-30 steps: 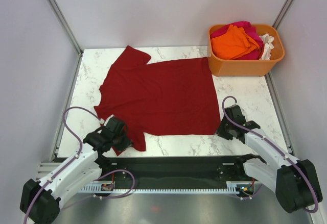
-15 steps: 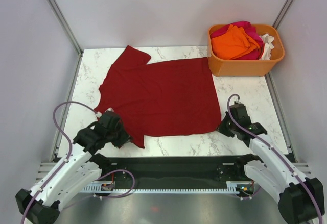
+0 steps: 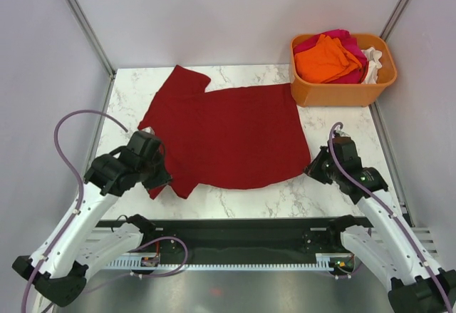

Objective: Fold and stack the t-shirts
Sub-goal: Fold the tshirt

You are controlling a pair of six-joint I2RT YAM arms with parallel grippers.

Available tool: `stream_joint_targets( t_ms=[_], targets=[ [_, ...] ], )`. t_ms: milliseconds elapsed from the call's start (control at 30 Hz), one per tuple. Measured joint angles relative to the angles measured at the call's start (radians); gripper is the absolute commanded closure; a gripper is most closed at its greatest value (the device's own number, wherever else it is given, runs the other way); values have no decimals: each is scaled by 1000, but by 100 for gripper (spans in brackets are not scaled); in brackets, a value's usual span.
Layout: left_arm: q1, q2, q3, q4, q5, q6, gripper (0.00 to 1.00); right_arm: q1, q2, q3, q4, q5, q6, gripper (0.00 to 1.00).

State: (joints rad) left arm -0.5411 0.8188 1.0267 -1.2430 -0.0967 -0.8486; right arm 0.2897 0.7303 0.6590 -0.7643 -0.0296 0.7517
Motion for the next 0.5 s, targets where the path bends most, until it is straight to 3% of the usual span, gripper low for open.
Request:
stream_joint_targets(
  t_ms=[500],
  targets=[
    [6, 626, 429, 56, -164, 368, 98, -1, 510, 404, 126, 58, -98, 100]
  ],
)
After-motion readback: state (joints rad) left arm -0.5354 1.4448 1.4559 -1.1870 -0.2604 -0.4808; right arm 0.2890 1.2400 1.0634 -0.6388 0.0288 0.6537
